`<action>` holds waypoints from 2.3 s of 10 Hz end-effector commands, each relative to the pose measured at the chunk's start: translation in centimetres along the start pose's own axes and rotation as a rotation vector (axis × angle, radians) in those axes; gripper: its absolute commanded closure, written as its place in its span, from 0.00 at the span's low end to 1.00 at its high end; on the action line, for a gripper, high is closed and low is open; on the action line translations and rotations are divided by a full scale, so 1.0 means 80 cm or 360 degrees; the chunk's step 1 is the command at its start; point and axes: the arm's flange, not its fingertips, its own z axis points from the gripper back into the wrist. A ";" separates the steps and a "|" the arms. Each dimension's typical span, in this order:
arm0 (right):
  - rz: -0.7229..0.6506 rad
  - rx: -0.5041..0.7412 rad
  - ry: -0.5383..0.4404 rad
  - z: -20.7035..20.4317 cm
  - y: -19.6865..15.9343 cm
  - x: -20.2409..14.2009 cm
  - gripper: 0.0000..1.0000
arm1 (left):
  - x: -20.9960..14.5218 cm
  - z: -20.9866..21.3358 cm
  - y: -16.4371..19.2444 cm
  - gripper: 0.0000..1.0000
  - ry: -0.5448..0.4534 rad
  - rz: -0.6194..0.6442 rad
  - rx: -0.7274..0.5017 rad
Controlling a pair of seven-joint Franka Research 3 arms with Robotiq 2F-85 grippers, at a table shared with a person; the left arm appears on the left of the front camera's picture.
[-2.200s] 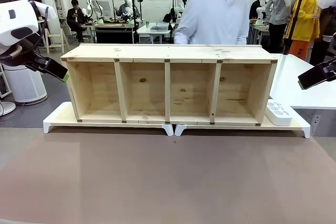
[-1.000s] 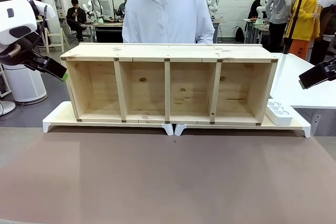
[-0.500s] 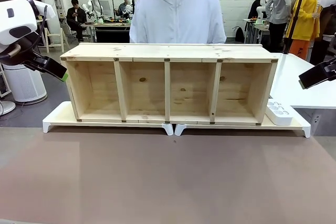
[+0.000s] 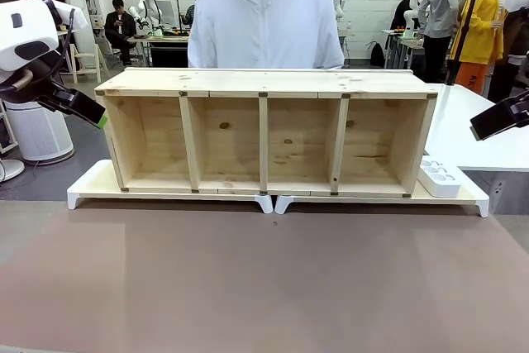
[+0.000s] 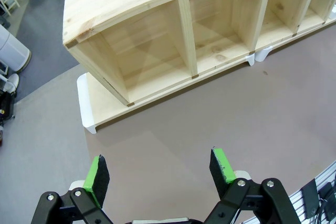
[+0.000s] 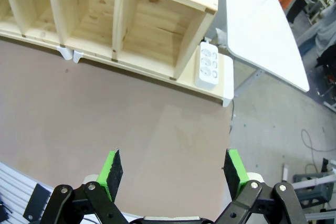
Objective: Perform cable management.
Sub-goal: When the cord part of the Power Cable appears at the lower middle area of the table and stops, grasp the cord part of the Power Cable.
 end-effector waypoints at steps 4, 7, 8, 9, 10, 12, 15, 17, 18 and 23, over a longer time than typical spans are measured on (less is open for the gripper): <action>-0.0009 -0.0007 -0.0004 0.001 -0.002 0.000 0.00 | 0.002 -0.001 0.001 0.00 -0.0013 -0.0012 0.0010; -0.0009 -0.0007 -0.0004 0.001 -0.002 0.000 0.00 | 0.002 -0.001 0.001 0.00 -0.0013 -0.0012 0.0010; -0.0009 -0.0007 -0.0004 0.001 -0.002 0.000 0.00 | 0.002 -0.001 0.001 0.00 -0.0013 -0.0012 0.0010; -0.0009 -0.0007 -0.0004 0.001 -0.002 0.000 0.00 | 0.002 -0.001 0.001 0.00 -0.0013 -0.0012 0.0010; -0.0009 -0.0007 -0.0004 0.001 -0.002 0.000 0.00 | 0.002 -0.001 0.001 0.00 -0.0013 -0.0012 0.0010; -0.0009 -0.0007 -0.0004 0.001 -0.002 0.000 0.00 | 0.002 -0.001 0.001 0.00 -0.0013 -0.0012 0.0010; -0.0009 -0.0007 -0.0004 0.001 -0.002 0.000 0.00 | 0.002 -0.001 0.001 0.00 -0.0013 -0.0012 0.0010; -0.0009 -0.0007 -0.0004 0.001 -0.002 0.000 0.00 | 0.002 -0.001 0.001 0.00 -0.0013 -0.0012 0.0010; -0.0009 -0.0007 -0.0004 0.001 -0.002 0.000 0.00 | 0.002 -0.001 0.001 0.00 -0.0013 -0.0012 0.0010; -0.0009 -0.0007 -0.0004 0.001 -0.002 0.000 0.00 | 0.002 -0.001 0.001 0.00 -0.0013 -0.0012 0.0010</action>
